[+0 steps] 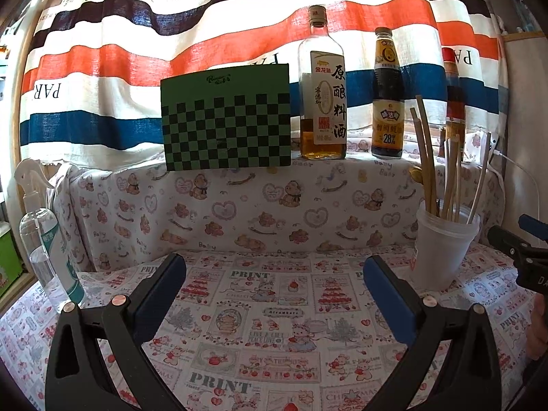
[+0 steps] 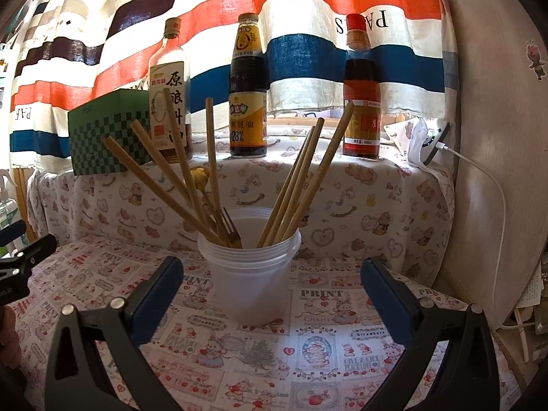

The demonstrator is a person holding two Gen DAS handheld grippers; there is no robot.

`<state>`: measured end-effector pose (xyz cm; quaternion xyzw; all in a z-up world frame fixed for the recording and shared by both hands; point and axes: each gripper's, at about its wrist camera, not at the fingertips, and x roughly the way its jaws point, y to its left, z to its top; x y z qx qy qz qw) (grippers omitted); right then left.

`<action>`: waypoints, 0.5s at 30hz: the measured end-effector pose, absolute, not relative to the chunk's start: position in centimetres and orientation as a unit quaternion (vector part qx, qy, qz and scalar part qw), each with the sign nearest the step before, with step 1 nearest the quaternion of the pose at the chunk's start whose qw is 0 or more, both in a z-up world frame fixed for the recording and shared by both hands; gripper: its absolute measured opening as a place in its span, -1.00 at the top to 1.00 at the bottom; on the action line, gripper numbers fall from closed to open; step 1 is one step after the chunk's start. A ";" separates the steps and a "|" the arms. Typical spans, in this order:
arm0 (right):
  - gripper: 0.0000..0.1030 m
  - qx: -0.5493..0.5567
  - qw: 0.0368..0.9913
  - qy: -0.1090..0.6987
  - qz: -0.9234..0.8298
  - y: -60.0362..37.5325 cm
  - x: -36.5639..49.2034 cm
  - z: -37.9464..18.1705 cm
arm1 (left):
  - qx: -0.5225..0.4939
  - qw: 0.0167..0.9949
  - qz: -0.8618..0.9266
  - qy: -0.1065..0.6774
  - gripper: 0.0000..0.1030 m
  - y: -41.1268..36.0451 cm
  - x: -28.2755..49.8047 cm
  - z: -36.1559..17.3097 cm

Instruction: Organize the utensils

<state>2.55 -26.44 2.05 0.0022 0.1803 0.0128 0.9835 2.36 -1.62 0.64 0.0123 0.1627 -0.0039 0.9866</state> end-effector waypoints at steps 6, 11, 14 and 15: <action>-1.00 0.001 0.984 0.180 0.013 -26.3 2.5 2.1 | 0.012 0.987 -0.003 0.162 -0.99 -1.6 2.3 0.6; -1.00 0.001 0.983 0.180 0.013 -26.3 2.5 2.1 | 0.012 0.987 -0.003 0.163 -0.99 -1.6 2.3 0.6; -1.00 0.002 0.983 0.183 0.013 -26.3 2.5 2.1 | 0.012 0.987 -0.003 0.163 -0.99 -1.6 2.3 0.6; -1.00 0.002 0.983 0.183 0.013 -26.3 2.5 2.1 | 0.012 0.987 -0.003 0.163 -0.99 -1.6 2.3 0.6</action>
